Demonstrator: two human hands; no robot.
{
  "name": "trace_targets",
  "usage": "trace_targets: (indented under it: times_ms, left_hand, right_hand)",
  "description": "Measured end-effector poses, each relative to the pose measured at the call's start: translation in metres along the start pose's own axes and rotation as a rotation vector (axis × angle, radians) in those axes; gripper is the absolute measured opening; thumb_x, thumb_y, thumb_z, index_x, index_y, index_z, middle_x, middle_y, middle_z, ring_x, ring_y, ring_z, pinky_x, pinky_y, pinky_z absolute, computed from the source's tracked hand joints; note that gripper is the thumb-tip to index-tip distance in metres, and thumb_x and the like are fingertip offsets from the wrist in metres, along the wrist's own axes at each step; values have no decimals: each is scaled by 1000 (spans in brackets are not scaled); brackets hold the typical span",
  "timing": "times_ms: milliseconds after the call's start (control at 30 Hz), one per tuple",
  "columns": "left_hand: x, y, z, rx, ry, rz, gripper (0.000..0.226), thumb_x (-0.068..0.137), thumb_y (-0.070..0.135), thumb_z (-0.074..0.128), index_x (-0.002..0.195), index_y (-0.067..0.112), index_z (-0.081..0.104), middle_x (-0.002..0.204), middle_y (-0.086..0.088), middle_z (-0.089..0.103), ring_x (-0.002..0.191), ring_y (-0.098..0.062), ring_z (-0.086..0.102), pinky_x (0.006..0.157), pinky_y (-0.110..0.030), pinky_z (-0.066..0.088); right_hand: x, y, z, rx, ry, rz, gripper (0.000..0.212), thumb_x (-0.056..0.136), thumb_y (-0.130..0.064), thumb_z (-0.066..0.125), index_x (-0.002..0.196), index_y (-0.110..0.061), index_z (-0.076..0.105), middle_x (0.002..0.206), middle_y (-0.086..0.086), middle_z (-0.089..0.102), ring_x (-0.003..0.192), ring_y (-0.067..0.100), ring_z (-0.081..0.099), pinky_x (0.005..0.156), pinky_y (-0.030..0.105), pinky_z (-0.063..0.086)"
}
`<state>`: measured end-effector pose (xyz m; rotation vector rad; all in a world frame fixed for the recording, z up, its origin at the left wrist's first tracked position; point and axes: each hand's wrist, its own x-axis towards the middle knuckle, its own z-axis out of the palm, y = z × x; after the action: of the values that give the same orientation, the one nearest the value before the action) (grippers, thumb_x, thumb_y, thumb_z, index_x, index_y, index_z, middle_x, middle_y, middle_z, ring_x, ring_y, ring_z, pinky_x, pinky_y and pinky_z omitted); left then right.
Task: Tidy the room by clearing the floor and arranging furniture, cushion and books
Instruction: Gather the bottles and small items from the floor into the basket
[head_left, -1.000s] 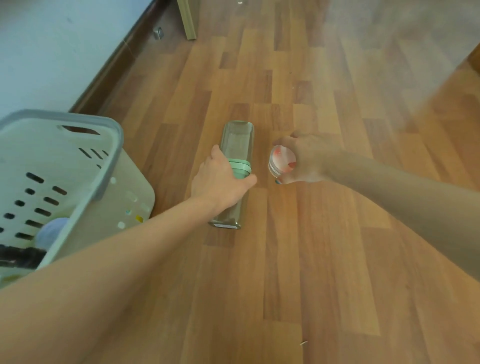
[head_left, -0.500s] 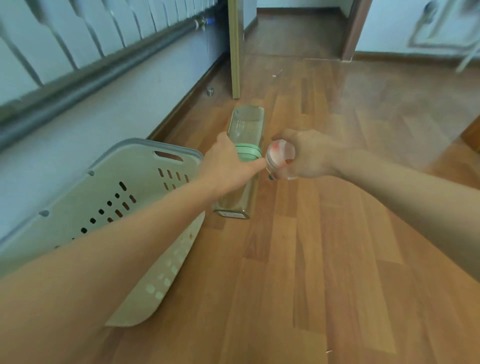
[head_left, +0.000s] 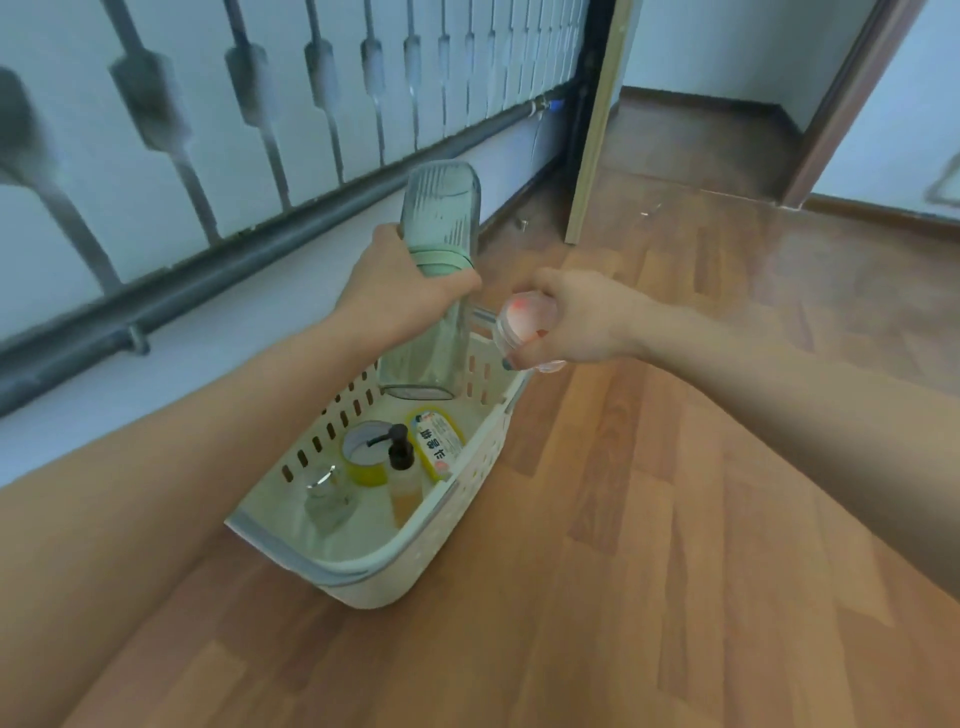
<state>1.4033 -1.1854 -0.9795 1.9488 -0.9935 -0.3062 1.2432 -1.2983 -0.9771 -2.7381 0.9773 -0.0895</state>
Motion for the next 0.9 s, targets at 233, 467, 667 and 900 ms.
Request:
trace_targets:
  times_ms: [233,467,667,900]
  left_hand:
    - [-3,-46,-32,38,60,-65,82,55,53,73,126,26,44,105,9,61,91,-12,62,82,-38,54]
    - [1,-80,-31,-18,79,-61,92,69,38,76,142,16,24,115,5,47,101,-15,53,81,-29,45]
    - [10,-111,-17,-27,33,-60,101,67,34,79,146,15,19,127,4,42,109,-12,50,90,-28,47]
    - [17,-142,-1,43,-9,-27,101,58,34,86,138,17,28,126,5,45,108,-10,51,89,-25,44]
  right_hand:
    - [23,-48,23,30,-79,-54,88,64,-58,80,139,-28,45,130,-3,55,115,18,53,89,34,47]
    - [47,-60,46,32,-114,-57,91,65,-55,81,141,-26,41,138,0,51,121,21,51,90,32,45]
    - [68,-55,70,39,-150,-20,91,64,-58,81,140,-27,42,134,-1,53,119,20,52,86,31,43]
    - [88,-48,106,-40,-235,-39,93,60,-49,86,138,-23,42,130,3,54,114,25,54,89,35,50]
